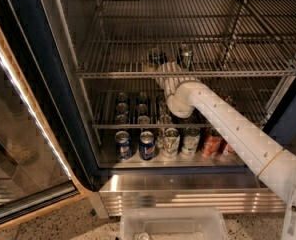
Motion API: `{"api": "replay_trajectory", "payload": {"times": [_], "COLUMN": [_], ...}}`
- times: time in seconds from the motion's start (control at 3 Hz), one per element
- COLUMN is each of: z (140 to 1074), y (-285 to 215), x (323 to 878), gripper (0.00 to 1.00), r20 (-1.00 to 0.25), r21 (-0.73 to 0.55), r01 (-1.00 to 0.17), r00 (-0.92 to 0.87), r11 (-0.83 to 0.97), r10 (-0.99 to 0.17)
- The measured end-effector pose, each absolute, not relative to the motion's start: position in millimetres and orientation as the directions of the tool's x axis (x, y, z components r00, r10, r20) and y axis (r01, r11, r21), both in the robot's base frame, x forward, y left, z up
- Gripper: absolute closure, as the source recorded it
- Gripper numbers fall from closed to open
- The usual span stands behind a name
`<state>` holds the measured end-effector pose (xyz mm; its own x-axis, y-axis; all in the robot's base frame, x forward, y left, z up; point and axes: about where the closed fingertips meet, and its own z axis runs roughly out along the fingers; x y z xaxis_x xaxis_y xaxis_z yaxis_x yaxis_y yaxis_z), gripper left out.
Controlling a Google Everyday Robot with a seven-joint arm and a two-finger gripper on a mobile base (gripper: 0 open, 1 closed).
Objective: Pick pepsi can from middle shelf of fridge
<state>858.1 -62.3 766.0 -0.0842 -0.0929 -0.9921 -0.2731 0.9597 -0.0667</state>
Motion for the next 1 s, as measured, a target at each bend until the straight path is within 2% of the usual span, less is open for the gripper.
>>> {"api": "replay_trajectory", "payload": {"times": [0.33,0.67,1.0], "z": [764.7,764.7,765.2], "y": [-65.4,-67.3,-72.0], "x": [858.2,858.4,857.0], "gripper": [0.31,0.12,0.07], "r20": [-0.992,-0.992,-0.993], "r21": [-0.066,-0.067,-0.065], "r01": [-0.257,-0.249,-0.234], "r00": [-0.086,-0.085,-0.081], "r11": [0.964,0.966,0.970], "r10": [-0.091,-0.091,-0.086]}}
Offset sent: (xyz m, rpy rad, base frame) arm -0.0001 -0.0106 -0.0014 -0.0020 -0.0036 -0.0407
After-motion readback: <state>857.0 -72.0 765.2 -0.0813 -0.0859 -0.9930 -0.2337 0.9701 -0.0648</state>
